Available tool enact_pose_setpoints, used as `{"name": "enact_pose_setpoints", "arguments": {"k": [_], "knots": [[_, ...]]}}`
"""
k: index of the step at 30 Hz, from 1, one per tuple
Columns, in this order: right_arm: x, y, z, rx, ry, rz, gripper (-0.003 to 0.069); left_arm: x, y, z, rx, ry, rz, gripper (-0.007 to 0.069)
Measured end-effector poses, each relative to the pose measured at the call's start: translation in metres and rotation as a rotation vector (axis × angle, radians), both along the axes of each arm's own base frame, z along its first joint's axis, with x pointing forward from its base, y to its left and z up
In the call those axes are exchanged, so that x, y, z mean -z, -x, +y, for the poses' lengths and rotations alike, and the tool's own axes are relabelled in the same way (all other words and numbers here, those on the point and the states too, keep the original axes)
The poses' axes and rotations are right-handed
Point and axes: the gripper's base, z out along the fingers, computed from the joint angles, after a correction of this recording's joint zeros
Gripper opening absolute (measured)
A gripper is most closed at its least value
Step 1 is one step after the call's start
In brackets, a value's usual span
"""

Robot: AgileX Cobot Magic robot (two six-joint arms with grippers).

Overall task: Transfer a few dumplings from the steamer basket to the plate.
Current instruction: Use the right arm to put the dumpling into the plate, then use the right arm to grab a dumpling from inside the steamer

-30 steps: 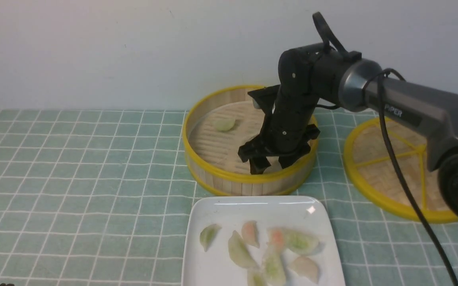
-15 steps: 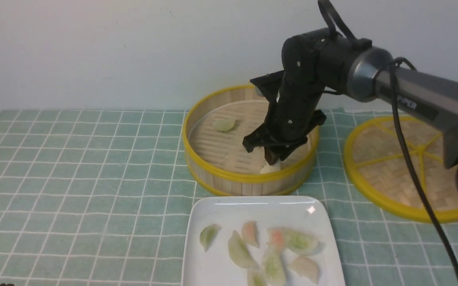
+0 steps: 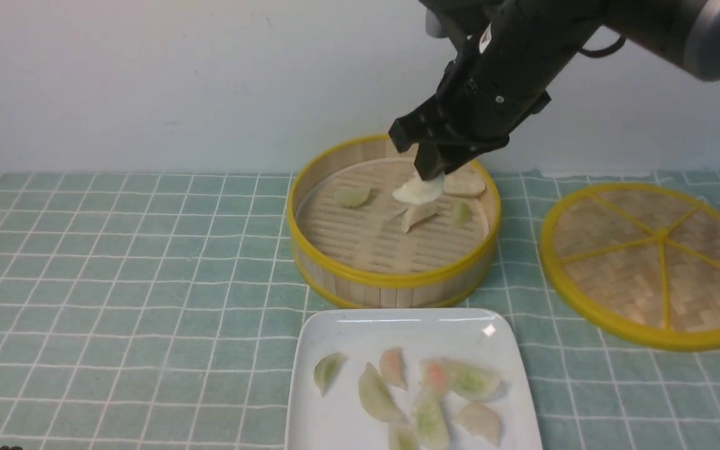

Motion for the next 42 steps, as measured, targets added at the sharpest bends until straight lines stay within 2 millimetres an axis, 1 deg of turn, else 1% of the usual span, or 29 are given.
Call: {"name": "enact_pose_setpoints", "arguments": {"k": [1, 3, 5, 7, 9, 11, 14, 17, 20, 21, 24, 25, 26, 27, 28, 29, 32, 33, 34, 36, 37, 38, 40, 41, 42], "knots": [[0.003, 0.011, 0.002, -0.030, -0.003, 0.027, 0.0142, 0.000, 0.000, 0.000, 0.000, 0.000, 0.000, -0.0006], [0.018, 0.023, 0.008, -0.070, 0.010, 0.083, 0.0142, 0.000, 0.000, 0.000, 0.000, 0.000, 0.000, -0.0006], [0.043, 0.034, 0.017, -0.114, 0.048, 0.159, 0.0142, 0.000, 0.000, 0.000, 0.000, 0.000, 0.000, -0.0006], [0.069, 0.041, 0.023, -0.138, 0.089, 0.227, 0.0141, 0.000, 0.000, 0.000, 0.000, 0.000, 0.000, -0.0006], [0.089, 0.042, 0.028, -0.148, 0.121, 0.277, 0.0139, 0.000, 0.000, 0.000, 0.000, 0.000, 0.000, -0.0006], [0.104, 0.040, 0.030, -0.151, 0.144, 0.304, 0.0139, 0.000, 0.000, 0.000, 0.000, 0.000, 0.000, -0.0006], [0.118, 0.036, 0.031, -0.151, 0.170, 0.318, 0.0139, 0.000, 0.000, 0.000, 0.000, 0.000, 0.000, -0.0006], [0.121, 0.036, 0.031, -0.151, 0.174, 0.323, 0.0139, 0.000, 0.000, 0.000, 0.000, 0.000, 0.000, -0.0006], [0.117, 0.034, 0.032, -0.151, 0.167, 0.312, 0.0160, 0.000, 0.000, 0.000, 0.000, 0.000, 0.000, -0.0006], [0.115, 0.033, 0.033, -0.151, 0.163, 0.305, 0.0175, 0.000, 0.000, 0.000, 0.000, 0.000, 0.000, -0.0006], [0.103, 0.028, 0.037, -0.144, 0.135, 0.267, 0.0293, 0.000, 0.000, 0.000, 0.000, 0.000, 0.000, -0.0006], [0.102, 0.027, 0.037, -0.144, 0.134, 0.264, 0.0309, 0.000, 0.000, 0.000, 0.000, 0.000, 0.000, -0.0006], [0.097, 0.025, 0.038, -0.141, 0.124, 0.251, 0.0345, 0.000, 0.000, 0.000, 0.000, 0.000, 0.000, -0.0006], [0.088, 0.022, 0.041, -0.141, 0.110, 0.220, 0.0397, 0.000, 0.000, 0.000, 0.000, 0.000, 0.000, -0.0006], [0.080, 0.018, 0.042, -0.140, 0.104, 0.187, 0.0423, 0.000, 0.000, 0.000, 0.000, 0.000, 0.000, -0.0006], [0.075, 0.016, 0.042, -0.139, 0.110, 0.164, 0.0438, 0.000, 0.000, 0.000, 0.000, 0.000, 0.000, -0.0006], [0.052, 0.003, 0.039, -0.097, 0.153, 0.044, 0.0465, 0.000, 0.000, 0.000, 0.000, 0.000, 0.000, -0.0006], [0.052, 0.003, 0.039, -0.097, 0.153, 0.044, 0.0465, 0.000, 0.000, 0.000, 0.000, 0.000, 0.000, -0.0006], [0.045, -0.004, 0.036, -0.062, 0.170, -0.002, 0.0468, 0.000, 0.000, 0.000, 0.000, 0.000, 0.000, -0.0006], [0.040, -0.021, 0.029, -0.008, 0.175, -0.049, 0.0470, 0.000, 0.000, 0.000, 0.000, 0.000, 0.000, -0.0006], [0.042, -0.023, 0.029, -0.005, 0.178, -0.048, 0.0470, 0.000, 0.000, 0.000, 0.000, 0.000, 0.000, -0.0006], [0.049, -0.037, 0.025, 0.021, 0.186, -0.066, 0.0472, 0.000, 0.000, 0.000, 0.000, 0.000, 0.000, -0.0006], [0.065, -0.053, 0.021, 0.045, 0.202, -0.069, 0.0472, 0.000, 0.000, 0.000, 0.000, 0.000, 0.000, -0.0006], [0.064, -0.054, 0.020, 0.049, 0.201, -0.074, 0.0472, 0.000, 0.000, 0.000, 0.000, 0.000, 0.000, -0.0006], [0.078, -0.064, 0.016, 0.069, 0.213, -0.068, 0.0472, 0.000, 0.000, 0.000, 0.000, 0.000, 0.000, -0.0006]]}}
